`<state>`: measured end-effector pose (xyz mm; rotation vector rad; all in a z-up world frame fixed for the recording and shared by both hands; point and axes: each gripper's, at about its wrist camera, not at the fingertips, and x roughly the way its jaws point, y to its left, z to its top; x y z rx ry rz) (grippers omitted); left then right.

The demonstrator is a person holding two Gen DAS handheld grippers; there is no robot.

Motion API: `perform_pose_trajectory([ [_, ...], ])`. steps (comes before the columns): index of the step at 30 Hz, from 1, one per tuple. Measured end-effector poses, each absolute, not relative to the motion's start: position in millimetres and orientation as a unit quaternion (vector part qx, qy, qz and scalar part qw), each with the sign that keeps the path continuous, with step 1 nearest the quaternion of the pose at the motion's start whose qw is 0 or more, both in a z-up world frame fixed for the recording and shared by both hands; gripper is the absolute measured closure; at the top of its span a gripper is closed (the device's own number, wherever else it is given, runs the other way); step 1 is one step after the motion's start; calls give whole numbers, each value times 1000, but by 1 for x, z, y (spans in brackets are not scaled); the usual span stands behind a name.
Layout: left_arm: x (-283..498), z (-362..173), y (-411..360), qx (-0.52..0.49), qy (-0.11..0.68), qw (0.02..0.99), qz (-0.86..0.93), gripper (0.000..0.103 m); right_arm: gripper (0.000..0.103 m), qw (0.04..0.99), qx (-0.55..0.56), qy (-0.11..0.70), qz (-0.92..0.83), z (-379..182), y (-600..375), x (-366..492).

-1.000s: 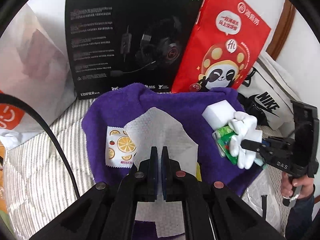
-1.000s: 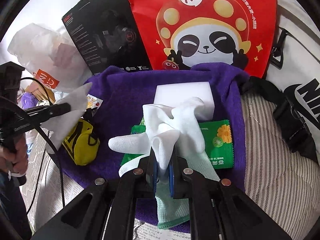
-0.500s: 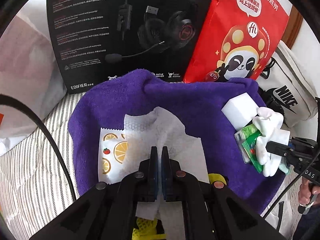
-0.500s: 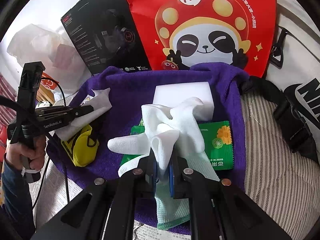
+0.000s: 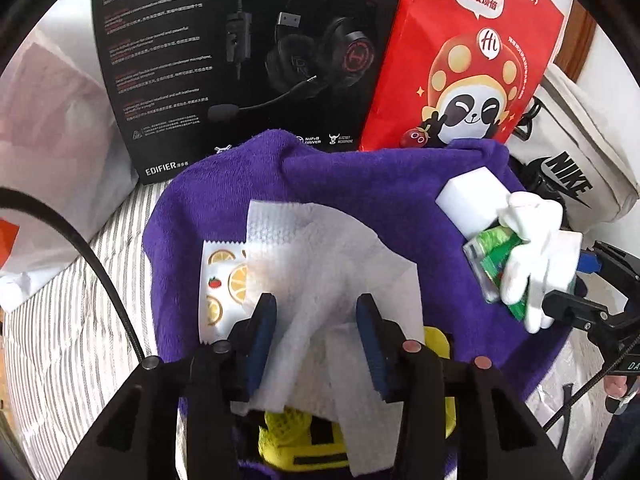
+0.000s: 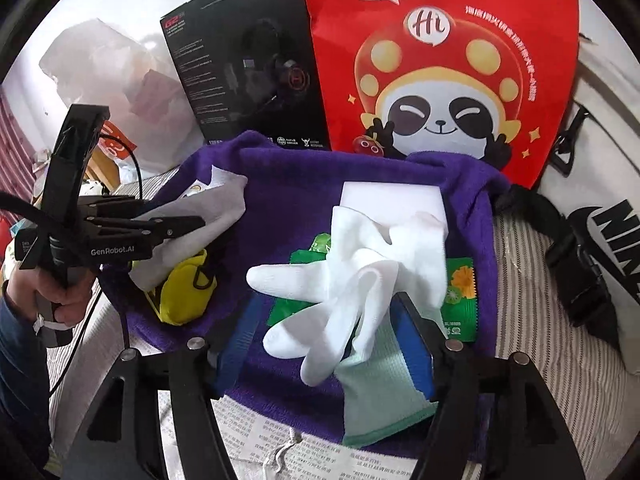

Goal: Organize soft objects
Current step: 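Open both tools over the towel and lift them away, then pinch the translucent mesh bag with left while right moves to the black watch strap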

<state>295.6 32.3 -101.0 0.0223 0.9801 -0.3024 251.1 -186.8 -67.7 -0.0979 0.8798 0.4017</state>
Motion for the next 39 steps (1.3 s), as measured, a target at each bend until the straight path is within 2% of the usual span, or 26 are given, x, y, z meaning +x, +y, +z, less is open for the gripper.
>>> perform_pose_trajectory([
  [5,283,-92,37,2,469,871,-146,53,36,892,-31,413,182,-52,-194,243],
  [16,237,-61,35,23,442,883,-155,51,36,907,-1,394,147,-25,-222,191],
  [20,218,-58,28,31,437,883,-167,46,36,906,17,401,134,-28,-235,171],
  [30,188,-59,28,33,430,885,-173,46,36,901,35,418,115,-41,-256,130],
  [39,152,-75,-28,78,432,865,-245,43,36,895,42,436,89,-60,-274,99],
])
